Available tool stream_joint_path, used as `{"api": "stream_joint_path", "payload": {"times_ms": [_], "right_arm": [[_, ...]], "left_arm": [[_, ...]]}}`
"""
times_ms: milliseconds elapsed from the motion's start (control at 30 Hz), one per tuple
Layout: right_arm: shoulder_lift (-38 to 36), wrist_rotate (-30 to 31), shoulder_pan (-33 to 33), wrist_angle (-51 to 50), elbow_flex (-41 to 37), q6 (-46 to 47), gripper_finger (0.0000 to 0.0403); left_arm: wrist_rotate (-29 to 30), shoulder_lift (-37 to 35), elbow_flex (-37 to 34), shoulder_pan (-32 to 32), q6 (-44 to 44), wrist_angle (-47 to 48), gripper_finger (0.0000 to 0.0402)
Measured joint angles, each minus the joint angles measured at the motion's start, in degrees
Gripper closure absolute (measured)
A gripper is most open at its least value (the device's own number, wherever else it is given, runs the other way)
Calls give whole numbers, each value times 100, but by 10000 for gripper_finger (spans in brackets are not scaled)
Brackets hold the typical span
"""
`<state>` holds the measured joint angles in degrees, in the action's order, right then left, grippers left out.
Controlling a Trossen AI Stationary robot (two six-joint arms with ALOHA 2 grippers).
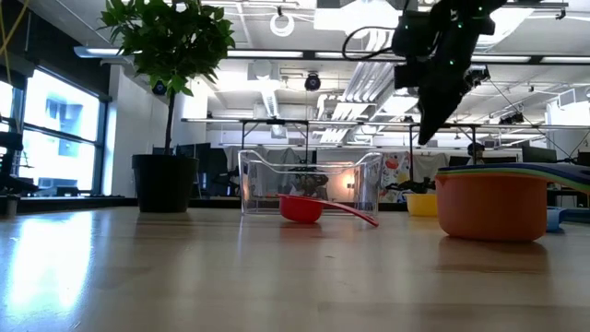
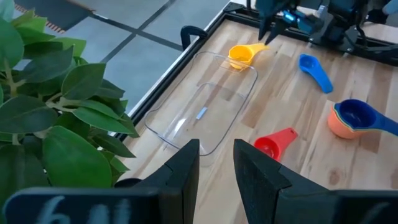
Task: Nest measuring cups in basket
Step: Stack the yellow measuring cup on top of the purple measuring cup
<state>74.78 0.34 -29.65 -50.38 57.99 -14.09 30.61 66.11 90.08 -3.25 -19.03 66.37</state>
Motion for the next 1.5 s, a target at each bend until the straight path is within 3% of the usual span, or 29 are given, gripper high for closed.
{"api": "stream_joint_path", "payload": {"times_ms": [233, 667, 1500], "right_arm": [[10, -142, 0, 378, -527, -469, 324], [72, 177, -244, 1026, -1096, -699, 324], [1346, 380, -562, 1610, -1116, -1027, 324]], "left_arm": [[2, 0, 0, 2, -41, 0, 312], [44, -1, 0, 2, -37, 1, 312], [48, 0, 0, 2, 65, 0, 312]]}}
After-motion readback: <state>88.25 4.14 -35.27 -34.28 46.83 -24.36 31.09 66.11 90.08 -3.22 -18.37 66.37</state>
